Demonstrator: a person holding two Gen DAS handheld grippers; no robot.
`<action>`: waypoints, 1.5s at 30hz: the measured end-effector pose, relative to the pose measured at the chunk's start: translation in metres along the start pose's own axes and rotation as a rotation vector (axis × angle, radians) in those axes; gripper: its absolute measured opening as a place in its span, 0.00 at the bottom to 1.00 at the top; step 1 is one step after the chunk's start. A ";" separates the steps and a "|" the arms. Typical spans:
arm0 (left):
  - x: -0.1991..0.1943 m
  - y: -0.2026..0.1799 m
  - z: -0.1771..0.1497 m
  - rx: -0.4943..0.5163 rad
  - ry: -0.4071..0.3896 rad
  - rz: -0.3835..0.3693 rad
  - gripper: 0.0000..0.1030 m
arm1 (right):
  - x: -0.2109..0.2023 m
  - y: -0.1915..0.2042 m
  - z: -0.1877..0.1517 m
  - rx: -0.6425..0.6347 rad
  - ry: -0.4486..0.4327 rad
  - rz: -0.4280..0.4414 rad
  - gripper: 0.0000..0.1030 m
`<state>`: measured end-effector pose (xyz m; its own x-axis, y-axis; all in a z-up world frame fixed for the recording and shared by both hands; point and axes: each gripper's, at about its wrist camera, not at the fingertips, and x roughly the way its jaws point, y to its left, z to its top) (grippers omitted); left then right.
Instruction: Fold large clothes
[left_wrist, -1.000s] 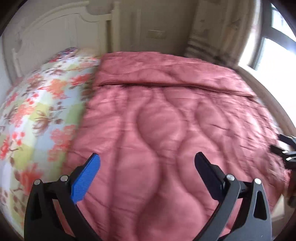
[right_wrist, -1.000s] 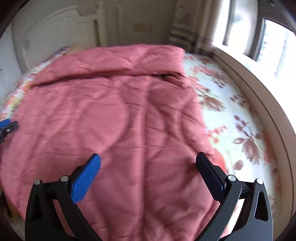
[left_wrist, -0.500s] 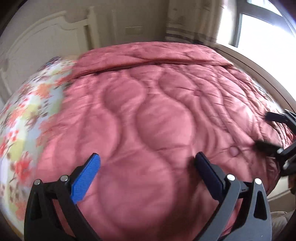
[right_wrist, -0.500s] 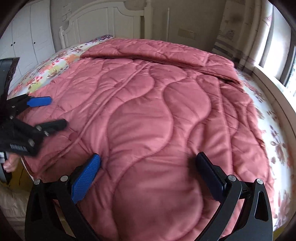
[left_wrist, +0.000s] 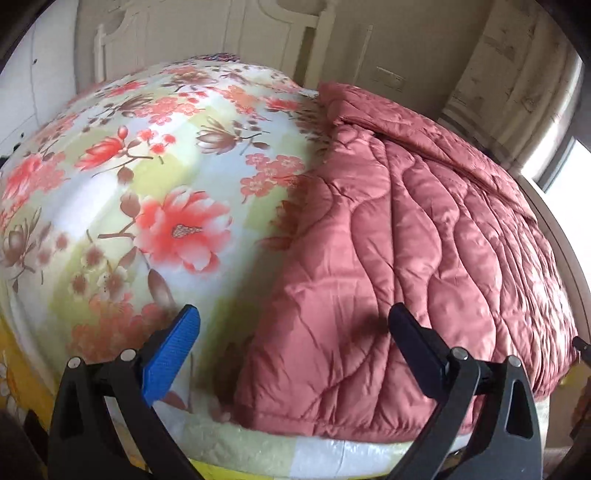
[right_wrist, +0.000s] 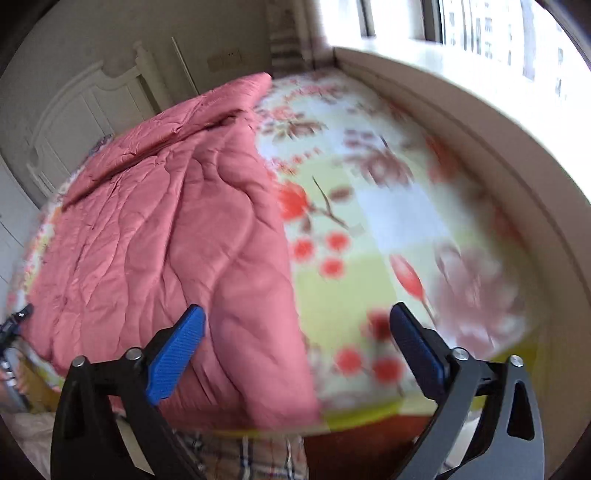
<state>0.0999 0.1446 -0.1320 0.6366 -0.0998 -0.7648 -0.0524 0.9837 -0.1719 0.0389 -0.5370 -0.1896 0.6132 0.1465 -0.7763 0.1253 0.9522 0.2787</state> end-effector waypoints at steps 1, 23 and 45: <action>-0.001 -0.003 -0.002 0.019 -0.002 -0.009 0.97 | -0.002 0.001 -0.005 -0.021 0.004 0.021 0.89; -0.156 -0.010 0.017 0.010 -0.297 -0.830 0.16 | -0.133 0.041 -0.006 -0.104 -0.328 0.809 0.18; 0.042 0.048 0.161 -0.451 -0.206 -0.363 0.98 | 0.035 0.044 0.174 0.191 -0.264 0.489 0.88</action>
<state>0.2486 0.2113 -0.0724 0.8078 -0.3413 -0.4806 -0.0962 0.7281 -0.6787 0.2014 -0.5361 -0.1065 0.8053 0.4618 -0.3717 -0.0976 0.7218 0.6852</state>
